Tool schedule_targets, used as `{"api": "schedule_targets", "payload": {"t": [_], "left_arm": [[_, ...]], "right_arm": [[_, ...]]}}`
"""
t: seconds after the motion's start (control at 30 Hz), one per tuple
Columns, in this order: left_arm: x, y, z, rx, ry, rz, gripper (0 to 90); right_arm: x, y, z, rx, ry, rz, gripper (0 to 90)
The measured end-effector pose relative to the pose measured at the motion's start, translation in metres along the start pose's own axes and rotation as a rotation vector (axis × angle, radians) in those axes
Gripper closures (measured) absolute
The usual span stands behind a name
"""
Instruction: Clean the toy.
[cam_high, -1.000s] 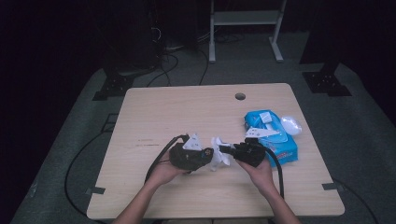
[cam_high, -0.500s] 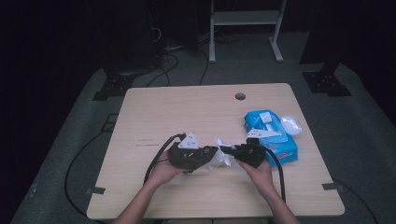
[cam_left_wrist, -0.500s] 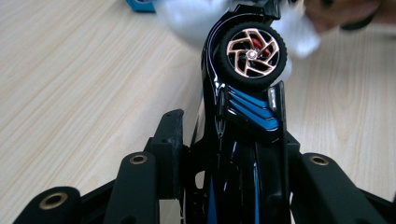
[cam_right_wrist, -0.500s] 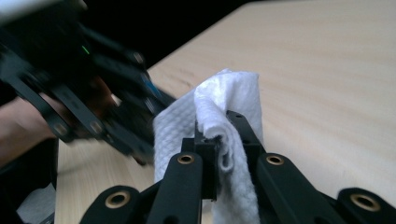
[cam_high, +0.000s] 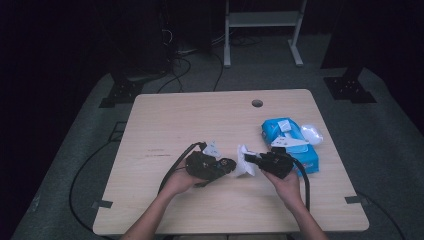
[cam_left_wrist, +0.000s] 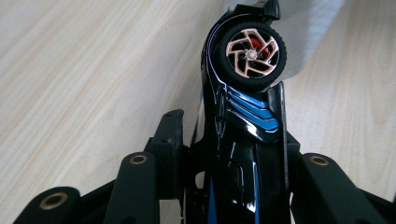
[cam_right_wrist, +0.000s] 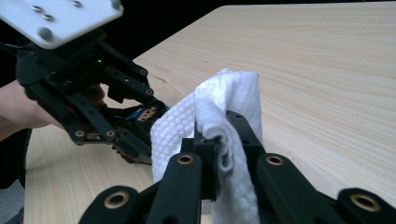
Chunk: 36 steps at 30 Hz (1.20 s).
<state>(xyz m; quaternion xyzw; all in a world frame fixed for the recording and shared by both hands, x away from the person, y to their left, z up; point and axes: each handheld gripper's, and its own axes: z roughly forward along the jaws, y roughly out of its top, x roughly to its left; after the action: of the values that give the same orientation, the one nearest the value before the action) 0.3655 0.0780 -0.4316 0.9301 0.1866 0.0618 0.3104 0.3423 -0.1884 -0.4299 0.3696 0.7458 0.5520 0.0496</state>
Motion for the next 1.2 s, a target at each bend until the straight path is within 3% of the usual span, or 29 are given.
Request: {"api": "schedule_targets", "payload": {"t": [0.27, 0.47, 0.6, 0.87, 1.03, 1.2], "left_arm": [[0.0, 0.003, 0.01, 0.079, 0.002, -0.012, 56.8], [0.001, -0.003, 0.009, 0.086, -0.008, -0.014, 56.2], [0.003, -0.006, 0.002, 0.037, -0.044, -0.05, 53.7], [0.008, -0.012, -0.026, -0.041, -0.061, -0.054, 49.5], [0.014, -0.022, -0.043, -0.114, -0.101, -0.093, 47.8], [0.023, -0.031, -0.051, -0.135, -0.102, -0.132, 46.8]], "right_arm": [[0.002, -0.003, 0.006, 0.03, 0.003, -0.009, 82.9], [0.009, -0.001, 0.017, 0.054, 0.017, -0.025, 82.8], [0.015, 0.002, 0.025, 0.074, 0.027, -0.037, 82.8], [0.026, 0.007, 0.042, 0.098, 0.055, -0.054, 82.8], [0.032, 0.008, 0.05, 0.116, 0.07, -0.063, 82.7], [0.034, 0.006, 0.057, 0.135, 0.08, -0.071, 82.7]]}}
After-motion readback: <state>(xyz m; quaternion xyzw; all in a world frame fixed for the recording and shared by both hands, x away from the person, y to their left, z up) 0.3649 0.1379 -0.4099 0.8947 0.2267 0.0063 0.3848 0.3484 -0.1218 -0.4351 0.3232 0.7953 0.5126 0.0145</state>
